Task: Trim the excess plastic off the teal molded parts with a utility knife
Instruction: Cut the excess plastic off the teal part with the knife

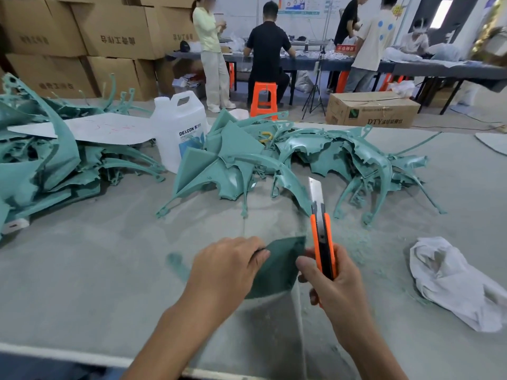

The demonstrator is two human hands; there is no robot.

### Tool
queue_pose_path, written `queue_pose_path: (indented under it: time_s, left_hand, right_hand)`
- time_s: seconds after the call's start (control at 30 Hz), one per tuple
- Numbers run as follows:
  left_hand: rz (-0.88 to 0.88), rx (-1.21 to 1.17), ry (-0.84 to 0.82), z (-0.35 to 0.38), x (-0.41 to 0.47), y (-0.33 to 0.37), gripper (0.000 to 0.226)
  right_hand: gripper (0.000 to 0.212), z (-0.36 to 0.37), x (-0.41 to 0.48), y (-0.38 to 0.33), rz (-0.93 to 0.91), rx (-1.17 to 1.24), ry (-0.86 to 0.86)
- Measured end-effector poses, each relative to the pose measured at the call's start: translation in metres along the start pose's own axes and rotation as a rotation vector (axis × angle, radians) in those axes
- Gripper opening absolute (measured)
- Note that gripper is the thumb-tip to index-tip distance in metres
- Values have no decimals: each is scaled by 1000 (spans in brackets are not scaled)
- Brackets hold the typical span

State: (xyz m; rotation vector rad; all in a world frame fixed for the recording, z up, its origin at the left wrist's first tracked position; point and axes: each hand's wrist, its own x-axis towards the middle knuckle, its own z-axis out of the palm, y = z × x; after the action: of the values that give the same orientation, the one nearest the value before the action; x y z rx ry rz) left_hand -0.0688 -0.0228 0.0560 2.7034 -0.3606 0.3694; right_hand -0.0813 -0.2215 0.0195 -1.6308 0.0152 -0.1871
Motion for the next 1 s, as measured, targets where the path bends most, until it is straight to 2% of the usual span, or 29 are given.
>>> queue_pose_path:
  time_s: [0.13, 0.23, 0.3, 0.37, 0.53, 0.6, 0.67, 0.73, 0.87, 1.0]
  left_hand:
    - [-12, 17, 65, 7, 4, -1, 28]
    - [-67, 0, 6, 13, 5, -6, 21]
    - [-86, -9, -43, 14, 2, -11, 22]
    - [-88, -17, -55, 14, -2, -13, 24]
    - [-74, -51, -42, 16, -6, -13, 22]
    - [-72, -65, -34, 17, -8, -14, 20]
    - [-59, -83, -12, 17, -13, -15, 20]
    - [-36, -85, 5, 18, -17, -15, 21]
    - [-30, -74, 34, 20, -14, -12, 20]
    - [-48, -41, 24, 20, -15, -11, 20]
  right_hand:
    - [17, -3, -15, 4, 42, -55, 23]
    - [6, 0, -29, 10, 67, -153, -40]
    - [28, 0, -36, 13, 65, -226, -82]
    - [39, 0, -39, 15, 35, -280, -97]
    - [43, 1, -39, 10, -16, -441, -103]
    - [35, -5, -34, 11, 8, -486, -43]
    - [15, -15, -29, 16, 76, -571, -5]
    - [10, -24, -32, 20, 131, -587, 20]
    - [43, -16, -48, 14, 65, -467, 74]
    - [47, -2, -51, 10, 4, -487, 8]
